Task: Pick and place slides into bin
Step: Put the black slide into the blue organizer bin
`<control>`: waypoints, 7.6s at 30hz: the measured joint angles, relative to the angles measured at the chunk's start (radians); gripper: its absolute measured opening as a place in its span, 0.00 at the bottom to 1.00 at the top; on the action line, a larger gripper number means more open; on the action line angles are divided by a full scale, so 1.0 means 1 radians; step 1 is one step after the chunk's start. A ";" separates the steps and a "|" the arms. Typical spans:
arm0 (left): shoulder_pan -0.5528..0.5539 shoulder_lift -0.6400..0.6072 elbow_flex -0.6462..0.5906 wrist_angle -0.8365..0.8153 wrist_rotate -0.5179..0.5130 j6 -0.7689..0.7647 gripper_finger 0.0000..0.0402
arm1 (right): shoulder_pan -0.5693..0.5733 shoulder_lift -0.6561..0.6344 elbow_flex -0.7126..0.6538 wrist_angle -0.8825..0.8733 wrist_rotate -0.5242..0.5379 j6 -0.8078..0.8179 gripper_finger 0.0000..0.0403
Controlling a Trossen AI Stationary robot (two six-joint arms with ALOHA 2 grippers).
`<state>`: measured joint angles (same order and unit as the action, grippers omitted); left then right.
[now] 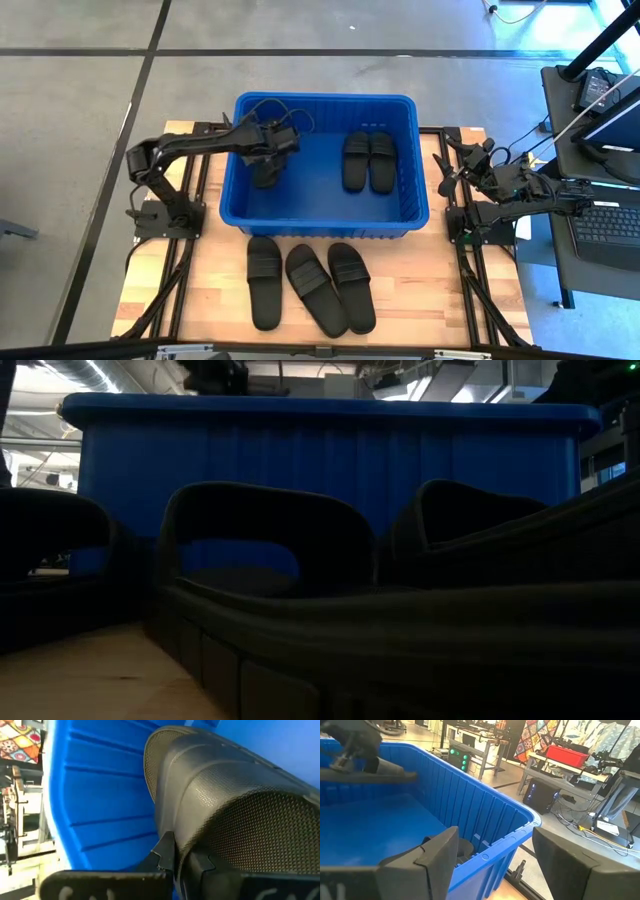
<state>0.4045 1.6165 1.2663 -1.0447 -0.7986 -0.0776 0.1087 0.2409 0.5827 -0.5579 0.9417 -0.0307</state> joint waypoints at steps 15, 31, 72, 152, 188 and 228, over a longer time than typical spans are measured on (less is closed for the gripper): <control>0.072 0.145 -0.010 0.108 0.027 0.155 0.01 | 0.000 0.000 0.000 0.000 0.000 0.027 0.63; 0.073 0.225 -0.010 0.120 0.099 0.159 0.02 | 0.000 0.000 0.000 0.000 0.000 0.029 0.63; 0.116 0.213 -0.009 0.092 0.166 0.141 0.07 | 0.000 0.000 0.000 0.000 0.000 0.023 0.63; 0.001 0.215 -0.008 -0.029 0.212 0.087 0.68 | 0.000 0.000 0.000 0.000 0.000 0.025 0.63; -0.792 -0.148 0.524 -0.139 0.211 -0.370 0.68 | 0.000 0.000 0.000 -0.002 0.000 0.023 0.63; -1.198 0.528 0.522 -0.487 0.240 -1.036 0.68 | 0.000 0.000 0.000 -0.009 -0.004 0.083 0.63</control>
<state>-0.7934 2.1441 1.7885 -1.5319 -0.5590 -1.1139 0.1085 0.2413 0.5827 -0.5671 0.9380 0.0521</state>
